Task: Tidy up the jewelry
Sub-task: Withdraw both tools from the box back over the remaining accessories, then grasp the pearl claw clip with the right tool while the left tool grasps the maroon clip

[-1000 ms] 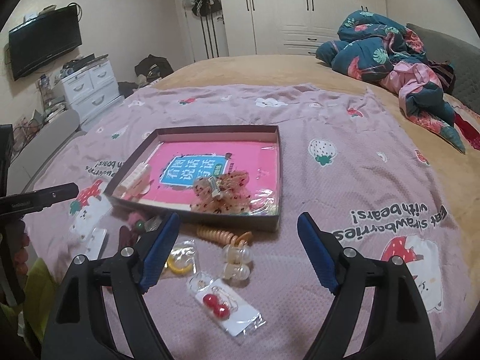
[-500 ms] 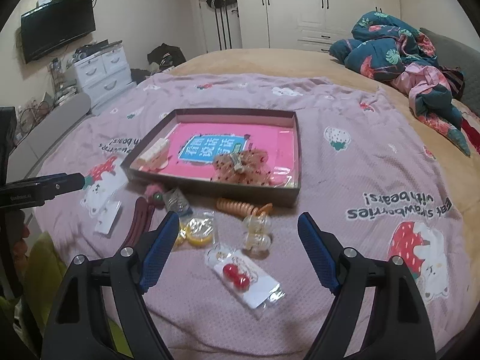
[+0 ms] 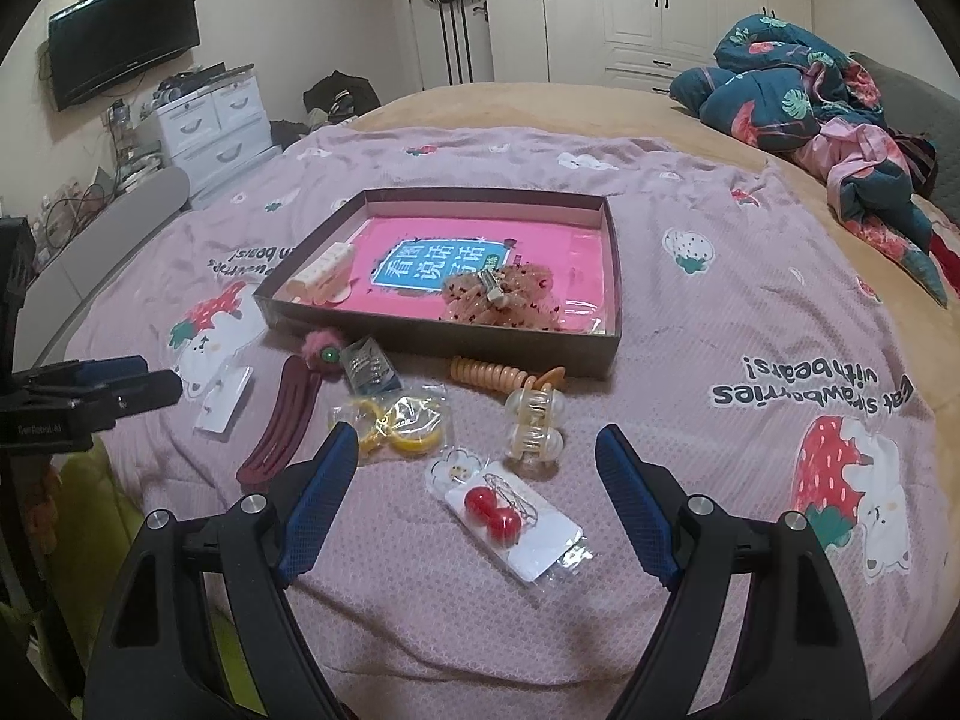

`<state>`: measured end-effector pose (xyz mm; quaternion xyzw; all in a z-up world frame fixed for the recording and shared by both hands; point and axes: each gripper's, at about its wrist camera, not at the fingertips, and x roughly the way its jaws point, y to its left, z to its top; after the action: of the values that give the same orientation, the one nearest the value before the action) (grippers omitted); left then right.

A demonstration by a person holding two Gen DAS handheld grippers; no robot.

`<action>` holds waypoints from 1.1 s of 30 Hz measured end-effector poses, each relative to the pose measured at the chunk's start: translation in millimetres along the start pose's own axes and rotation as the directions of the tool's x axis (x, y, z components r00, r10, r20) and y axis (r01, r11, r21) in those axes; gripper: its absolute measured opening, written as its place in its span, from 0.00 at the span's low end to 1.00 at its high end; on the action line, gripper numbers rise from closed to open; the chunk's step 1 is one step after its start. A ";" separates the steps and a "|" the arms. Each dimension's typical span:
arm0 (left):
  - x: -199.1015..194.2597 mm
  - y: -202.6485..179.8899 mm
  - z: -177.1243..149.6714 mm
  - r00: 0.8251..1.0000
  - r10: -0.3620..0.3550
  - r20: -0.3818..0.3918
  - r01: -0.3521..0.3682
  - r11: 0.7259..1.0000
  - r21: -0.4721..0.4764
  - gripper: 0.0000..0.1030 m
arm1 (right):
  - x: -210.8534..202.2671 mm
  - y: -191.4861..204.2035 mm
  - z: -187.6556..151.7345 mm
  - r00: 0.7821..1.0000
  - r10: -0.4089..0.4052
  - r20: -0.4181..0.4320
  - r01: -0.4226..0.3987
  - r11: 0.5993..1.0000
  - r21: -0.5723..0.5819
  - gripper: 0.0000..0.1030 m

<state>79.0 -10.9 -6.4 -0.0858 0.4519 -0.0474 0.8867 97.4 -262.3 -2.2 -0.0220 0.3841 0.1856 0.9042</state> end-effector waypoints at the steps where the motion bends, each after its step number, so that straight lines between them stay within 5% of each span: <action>1: 0.8 -1.0 -0.8 1.000 -0.003 -0.004 0.003 1.000 0.001 0.83 | 0.4 -0.3 -0.7 1.000 0.000 -0.002 0.000 1.000 0.000 0.78; 25: 60.0 -33.5 -28.6 0.984 -0.063 -0.167 0.070 0.997 0.037 0.78 | 22.5 -28.7 -18.0 0.998 -0.030 -0.059 0.033 0.998 0.052 0.78; 33: 78.0 -30.0 -25.8 0.985 -0.016 -0.174 0.020 1.000 0.020 0.53 | 43.8 -31.4 -19.3 0.996 -0.019 -0.090 0.025 0.998 0.064 0.78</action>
<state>103.7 -55.7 -77.3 -0.0757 0.5261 -0.0675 0.8444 123.2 -281.0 -49.8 -0.0050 0.4299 0.1619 0.8882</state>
